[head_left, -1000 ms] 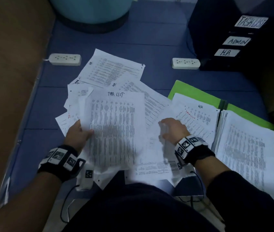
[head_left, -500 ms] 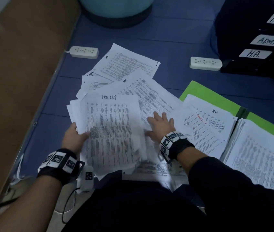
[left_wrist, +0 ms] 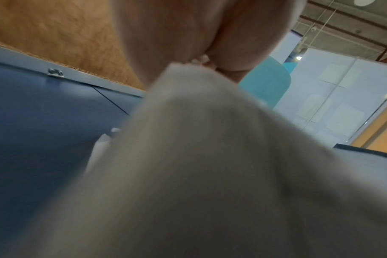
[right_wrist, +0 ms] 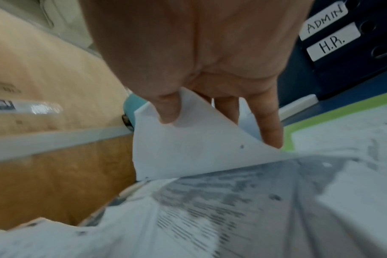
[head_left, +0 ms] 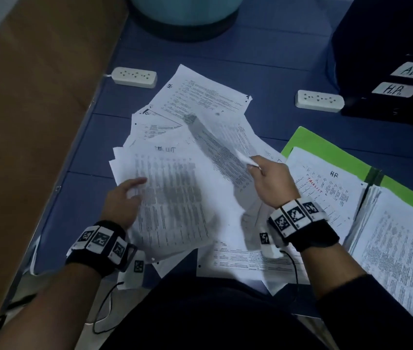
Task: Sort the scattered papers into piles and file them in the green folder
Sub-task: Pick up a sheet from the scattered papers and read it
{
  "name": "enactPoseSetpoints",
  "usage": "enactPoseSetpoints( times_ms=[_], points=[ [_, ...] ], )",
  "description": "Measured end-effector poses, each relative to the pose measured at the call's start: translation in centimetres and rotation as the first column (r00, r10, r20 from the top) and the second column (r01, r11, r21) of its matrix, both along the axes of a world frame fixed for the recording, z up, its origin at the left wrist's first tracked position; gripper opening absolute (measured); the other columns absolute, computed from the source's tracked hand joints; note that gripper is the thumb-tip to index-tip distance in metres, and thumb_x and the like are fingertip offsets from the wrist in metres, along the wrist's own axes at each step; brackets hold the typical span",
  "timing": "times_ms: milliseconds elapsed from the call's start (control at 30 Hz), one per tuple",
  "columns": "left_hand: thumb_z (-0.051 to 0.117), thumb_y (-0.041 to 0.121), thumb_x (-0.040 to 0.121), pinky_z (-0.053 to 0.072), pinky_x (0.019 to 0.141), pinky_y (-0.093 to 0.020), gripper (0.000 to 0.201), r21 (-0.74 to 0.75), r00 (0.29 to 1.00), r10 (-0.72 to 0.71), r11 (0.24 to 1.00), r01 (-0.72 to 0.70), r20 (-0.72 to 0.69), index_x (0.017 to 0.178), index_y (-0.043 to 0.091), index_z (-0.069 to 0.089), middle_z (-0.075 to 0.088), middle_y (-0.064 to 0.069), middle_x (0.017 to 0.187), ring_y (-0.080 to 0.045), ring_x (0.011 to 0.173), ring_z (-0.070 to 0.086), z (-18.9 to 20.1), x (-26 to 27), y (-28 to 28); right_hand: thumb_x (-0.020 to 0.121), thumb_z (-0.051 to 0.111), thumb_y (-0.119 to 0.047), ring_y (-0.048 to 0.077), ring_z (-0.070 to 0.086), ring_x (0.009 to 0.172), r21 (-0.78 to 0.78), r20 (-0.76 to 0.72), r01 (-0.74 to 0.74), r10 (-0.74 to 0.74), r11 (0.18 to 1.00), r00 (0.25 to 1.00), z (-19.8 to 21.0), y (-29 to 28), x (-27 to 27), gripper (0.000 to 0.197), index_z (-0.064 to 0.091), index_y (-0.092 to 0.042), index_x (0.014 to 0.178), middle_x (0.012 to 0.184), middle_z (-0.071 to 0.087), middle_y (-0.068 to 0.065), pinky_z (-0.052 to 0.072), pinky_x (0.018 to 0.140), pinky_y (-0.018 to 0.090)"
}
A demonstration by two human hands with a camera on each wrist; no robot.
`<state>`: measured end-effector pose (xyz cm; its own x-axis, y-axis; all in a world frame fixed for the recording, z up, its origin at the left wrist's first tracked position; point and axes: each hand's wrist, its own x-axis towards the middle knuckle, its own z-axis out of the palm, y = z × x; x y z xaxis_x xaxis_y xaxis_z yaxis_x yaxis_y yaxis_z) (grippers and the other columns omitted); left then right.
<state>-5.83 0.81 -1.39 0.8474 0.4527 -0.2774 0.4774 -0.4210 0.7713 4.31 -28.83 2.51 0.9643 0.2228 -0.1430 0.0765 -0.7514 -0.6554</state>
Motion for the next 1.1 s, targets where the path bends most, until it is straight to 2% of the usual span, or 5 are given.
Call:
enactPoseSetpoints(
  times_ms=[300, 500, 733, 900, 1100],
  points=[
    [0.058, 0.075, 0.072, 0.047, 0.094, -0.047, 0.067, -0.366, 0.995, 0.041, 0.928, -0.07, -0.086, 0.094, 0.012, 0.065, 0.065, -0.009, 0.094, -0.023, 0.091, 0.062, 0.7, 2.9, -2.4, 0.093, 0.043, -0.014, 0.021, 0.056, 0.116, -0.165, -0.285, -0.463, 0.407, 0.871, 0.868, -0.6, 8.6, -5.9, 0.037, 0.057, -0.029, 0.124, 0.127, 0.059, -0.004, 0.048, 0.096, 0.043],
    [0.064, 0.007, 0.086, 0.04, 0.065, -0.023, 0.003, 0.0, 0.996, -0.089, 0.996, 0.089, 0.006, 0.089, 0.007, 0.063, 0.061, 0.004, 0.076, -0.019, 0.078, 0.058, 1.7, 3.1, -2.2, 0.084, 0.066, -0.046, 0.006, 0.052, 0.109, 0.164, -0.415, -0.413, 0.443, 0.896, 0.795, -0.5, 7.7, -6.3, 0.056, 0.05, -0.03, 0.135, 0.136, 0.052, -0.007, 0.041, 0.1, 0.028],
    [0.066, -0.007, 0.08, 0.053, 0.09, -0.038, 0.057, -0.338, 0.921, -0.182, 0.891, 0.302, 0.344, 0.109, 0.04, 0.052, 0.068, 0.0, 0.111, -0.018, 0.103, 0.065, 6.1, 3.0, -2.4, 0.085, 0.069, -0.037, 0.014, 0.053, 0.109, 0.233, -0.329, 0.447, -0.363, 0.863, 0.872, 0.3, 3.2, -1.4, 0.073, 0.032, -0.016, 0.144, 0.128, 0.049, -0.003, 0.043, 0.09, 0.025],
    [0.064, -0.009, 0.081, 0.039, 0.107, -0.026, 0.101, -0.27, 0.924, -0.198, 0.918, 0.292, 0.328, 0.15, 0.033, 0.005, 0.038, 0.014, 0.141, -0.007, 0.126, 0.047, 7.3, 4.0, -4.0, 0.09, 0.052, 0.007, 0.009, 0.067, 0.089, 0.635, -0.431, 0.437, -0.178, 0.636, 0.885, 0.4, 1.0, -0.8, 0.031, 0.057, -0.005, 0.119, 0.108, 0.068, 0.005, 0.051, 0.08, 0.025],
    [0.066, -0.001, 0.079, 0.052, 0.094, -0.043, 0.049, -0.23, 0.917, -0.079, 0.956, 0.18, 0.392, 0.117, 0.024, 0.048, 0.063, 0.009, 0.109, -0.009, 0.102, 0.064, 9.1, 4.2, -5.8, 0.077, 0.064, -0.003, 0.011, 0.064, 0.086, 0.694, -0.198, 0.309, -0.24, 0.65, 0.95, 3.4, -0.7, -0.4, 0.03, 0.055, -0.018, 0.103, 0.101, 0.068, 0.002, 0.052, 0.078, 0.031]
  ],
)
